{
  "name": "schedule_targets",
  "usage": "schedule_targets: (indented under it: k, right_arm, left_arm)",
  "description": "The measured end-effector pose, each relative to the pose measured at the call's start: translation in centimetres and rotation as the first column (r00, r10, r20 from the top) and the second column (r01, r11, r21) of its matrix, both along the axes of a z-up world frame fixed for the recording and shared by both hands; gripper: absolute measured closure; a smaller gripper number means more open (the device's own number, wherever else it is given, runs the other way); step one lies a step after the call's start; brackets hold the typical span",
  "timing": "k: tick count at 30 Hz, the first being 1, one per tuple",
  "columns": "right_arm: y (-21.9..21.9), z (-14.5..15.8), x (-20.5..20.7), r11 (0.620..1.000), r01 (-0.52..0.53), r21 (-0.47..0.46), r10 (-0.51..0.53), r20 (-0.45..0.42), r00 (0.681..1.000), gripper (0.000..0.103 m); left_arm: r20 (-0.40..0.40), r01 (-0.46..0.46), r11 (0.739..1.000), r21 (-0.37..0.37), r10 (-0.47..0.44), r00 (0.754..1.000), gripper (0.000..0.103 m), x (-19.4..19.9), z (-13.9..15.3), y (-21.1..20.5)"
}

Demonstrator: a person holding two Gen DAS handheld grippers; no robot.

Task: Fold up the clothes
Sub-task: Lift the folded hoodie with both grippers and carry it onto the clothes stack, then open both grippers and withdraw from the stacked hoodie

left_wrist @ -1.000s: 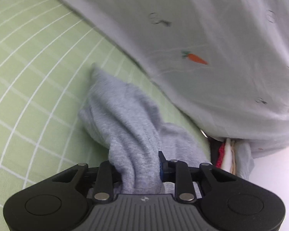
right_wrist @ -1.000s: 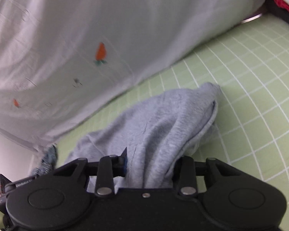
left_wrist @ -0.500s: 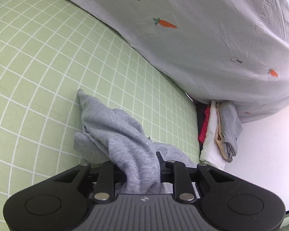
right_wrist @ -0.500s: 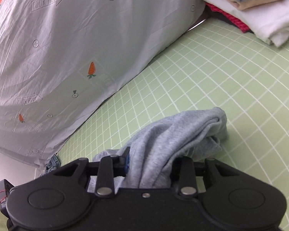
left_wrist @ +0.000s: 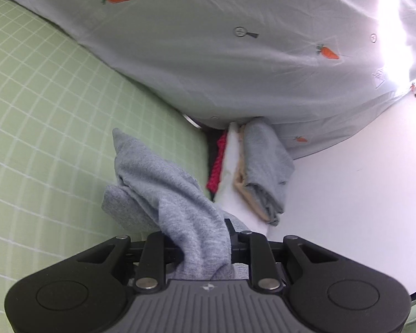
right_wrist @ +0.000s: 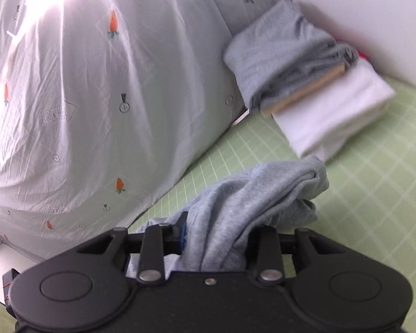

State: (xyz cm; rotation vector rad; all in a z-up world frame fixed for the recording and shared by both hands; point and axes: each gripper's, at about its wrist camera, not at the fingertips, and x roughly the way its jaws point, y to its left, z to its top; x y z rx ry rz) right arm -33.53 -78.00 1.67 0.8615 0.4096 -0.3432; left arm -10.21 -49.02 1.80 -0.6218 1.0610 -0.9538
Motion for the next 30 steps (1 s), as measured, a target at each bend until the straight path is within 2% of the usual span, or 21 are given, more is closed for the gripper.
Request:
schedule_targets:
  k: [3,7,10,12,13,15,16,17,20,21,24,25,27,30]
  right_arm:
    - [-5.8,4.0,-0.2,0.993,-0.037,-0.114,0.043,0.05,0.998,0.071]
    - [-13.5,9.2,0.9,0.966,-0.02,-0.258,0.055,0.131,0.99,0.071]
    - [-18.7,12.2,2.3,0.917,0.022,-0.397,0.053,0.177,0.983,0.071]
    - [-21.8,13.0,3.8,0.878,0.049,-0.477,0.042,0.177,0.983,0.071]
    - [-23.5,12.8,4.8,0.866,0.06,-0.496,0.027,0.167,0.986,0.069]
    - [-27.0,10.7,7.4,0.869,0.061,-0.491,-0.019,0.089,0.996,0.063]
    - [-28.5,8.9,8.9,0.879,0.062,-0.473,-0.058,0.022,0.998,0.055]
    - [-29.7,6.6,10.2,0.89,0.056,-0.453,-0.088,-0.05,0.995,0.054]
    - [-31.5,-0.1,12.9,0.922,0.062,-0.382,-0.162,-0.235,0.958,0.051]
    - [-31.4,-0.8,12.4,0.926,0.085,-0.369,-0.176,-0.219,0.96,0.04]
    - [-31.1,-2.8,11.0,0.933,0.15,-0.327,-0.216,-0.175,0.961,0.025]
    - [-30.7,-3.0,10.6,0.934,0.152,-0.323,-0.219,-0.184,0.958,0.021]
    - [-29.7,-3.3,9.9,0.934,0.145,-0.326,-0.216,-0.191,0.958,0.02]
    - [-28.0,-3.5,8.8,0.935,0.105,-0.339,-0.191,-0.23,0.954,0.013]
  left_arm:
    - [0.03,-0.006,0.997,-0.081,0.008,1.0,0.079,-0.3,2.4,-5.5]
    - [0.161,0.042,0.985,-0.165,-0.015,0.987,0.079,1.0,6.9,-14.3]
    - [0.263,0.089,0.971,-0.221,-0.028,0.964,0.079,3.0,9.4,-20.2]
    - [0.322,0.113,0.97,-0.215,-0.039,0.946,0.078,4.5,9.8,-23.9]
    - [0.351,0.125,0.973,-0.195,-0.05,0.935,0.076,5.3,9.7,-25.8]
    - [0.387,0.095,0.994,-0.059,-0.065,0.92,0.07,6.3,7.5,-29.4]
    - [0.403,0.076,0.997,0.013,-0.074,0.912,0.062,6.9,6.4,-31.3]
    - [0.393,0.047,0.996,0.081,-0.076,0.916,0.055,7.3,4.6,-32.6]
    - [0.314,0.014,0.972,0.235,-0.09,0.945,0.054,8.0,0.2,-34.3]
    - [0.286,0.007,0.96,0.282,-0.091,0.954,0.052,8.1,-1.1,-34.6]
    - [0.265,0.012,0.968,0.25,-0.08,0.961,0.036,7.9,-2.5,-33.3]
    - [0.266,0.005,0.965,0.263,-0.078,0.961,0.03,7.6,-2.7,-32.9]
    - [0.282,-0.003,0.961,0.277,-0.078,0.956,0.028,6.9,-2.6,-32.1]
    - [0.303,-0.012,0.956,0.293,-0.081,0.949,0.023,5.7,-2.3,-30.7]
